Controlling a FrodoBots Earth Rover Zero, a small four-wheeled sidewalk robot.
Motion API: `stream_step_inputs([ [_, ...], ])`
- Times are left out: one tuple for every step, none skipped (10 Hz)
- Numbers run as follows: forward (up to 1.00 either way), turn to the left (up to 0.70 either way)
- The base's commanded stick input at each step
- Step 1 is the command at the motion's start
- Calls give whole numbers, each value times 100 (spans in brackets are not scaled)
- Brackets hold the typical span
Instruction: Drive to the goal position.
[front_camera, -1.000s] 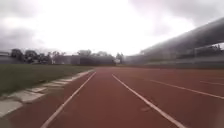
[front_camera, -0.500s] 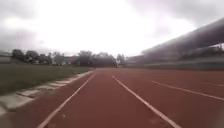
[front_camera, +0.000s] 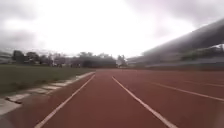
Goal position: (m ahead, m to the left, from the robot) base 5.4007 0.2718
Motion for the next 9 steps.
stream_step_inputs([
  [70, 0],
  [70, 0],
  [70, 0],
  [70, 0],
  [70, 0],
  [70, 0],
  [70, 0],
  [70, 0],
  [70, 0],
])
